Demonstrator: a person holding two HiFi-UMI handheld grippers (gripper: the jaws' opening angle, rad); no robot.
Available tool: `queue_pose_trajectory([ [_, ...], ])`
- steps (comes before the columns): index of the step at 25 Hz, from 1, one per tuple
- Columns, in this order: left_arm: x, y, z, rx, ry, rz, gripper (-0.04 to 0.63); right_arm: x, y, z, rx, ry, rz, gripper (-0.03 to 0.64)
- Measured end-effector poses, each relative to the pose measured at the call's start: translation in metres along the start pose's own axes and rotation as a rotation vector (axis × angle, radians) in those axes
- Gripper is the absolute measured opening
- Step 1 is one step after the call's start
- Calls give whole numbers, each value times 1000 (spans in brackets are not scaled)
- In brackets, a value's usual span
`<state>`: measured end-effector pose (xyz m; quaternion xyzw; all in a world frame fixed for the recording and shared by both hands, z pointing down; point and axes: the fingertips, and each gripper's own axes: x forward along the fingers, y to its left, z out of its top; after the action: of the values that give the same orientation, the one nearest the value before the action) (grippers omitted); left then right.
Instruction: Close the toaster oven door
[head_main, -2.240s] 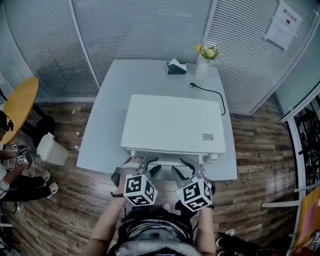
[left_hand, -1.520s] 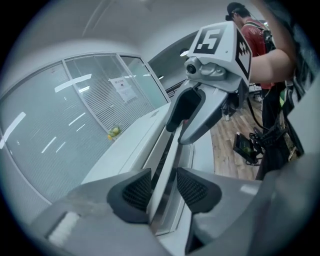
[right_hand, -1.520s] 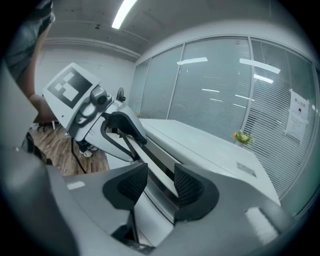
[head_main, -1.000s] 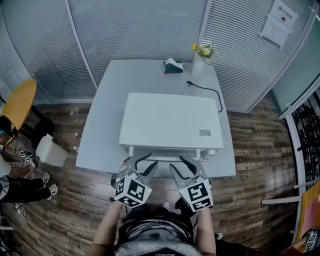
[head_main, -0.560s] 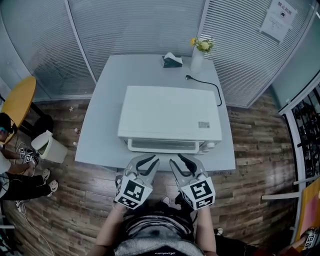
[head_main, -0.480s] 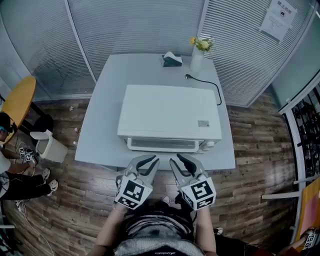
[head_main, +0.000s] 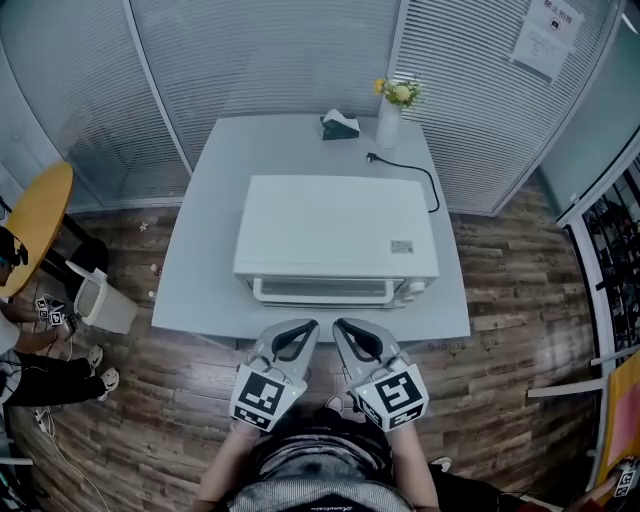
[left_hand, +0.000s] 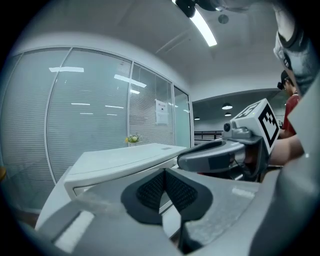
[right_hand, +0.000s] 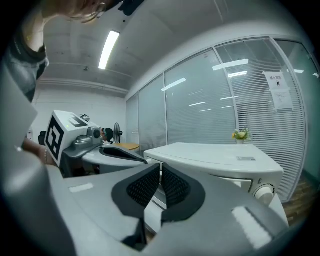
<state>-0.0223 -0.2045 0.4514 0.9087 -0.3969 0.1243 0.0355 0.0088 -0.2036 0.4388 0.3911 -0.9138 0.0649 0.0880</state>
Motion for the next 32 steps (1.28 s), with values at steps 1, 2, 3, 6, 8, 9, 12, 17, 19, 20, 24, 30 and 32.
queue_pose_trajectory([
  [1,-2,-1,4,-13,-14,2,5,-1,1,2,-3,-5,0,6],
  [2,-3,0,8,-10,-27,5,5,-1,2,5,-4,-8,-3,0],
  [3,-5,0,12,-2,-40,10,5,-2,3,6,-3,-9,-7,2],
  [6,-11,-1,27,-29,-89,39,5,-5,6,11,3,-11,-14,0],
  [8,-14,-3,32,-29,-104,42,5,-9,8,15,13,-19,-16,0],
  [9,-15,-3,34,-13,-107,38,5,-10,9,18,13,-24,-14,0],
  [12,-19,-3,43,-46,-129,55,5,-10,11,27,9,-43,-11,0],
  [17,-23,-7,56,-57,-159,66,5,-15,12,42,-8,-62,-9,0],
  [19,-23,-7,59,-74,-150,75,5,-17,10,47,-9,-72,-10,0],
  [20,-23,-6,61,-70,-141,82,5,-17,10,48,-9,-76,-8,0],
  [24,-23,-8,66,-67,-147,93,5,-20,12,51,-14,-82,13,-2],
  [30,-22,-15,66,-80,-172,94,5,-22,13,51,-28,-73,38,-2],
  [32,-21,-15,66,-70,-165,104,5,-23,13,52,-30,-77,47,-2],
])
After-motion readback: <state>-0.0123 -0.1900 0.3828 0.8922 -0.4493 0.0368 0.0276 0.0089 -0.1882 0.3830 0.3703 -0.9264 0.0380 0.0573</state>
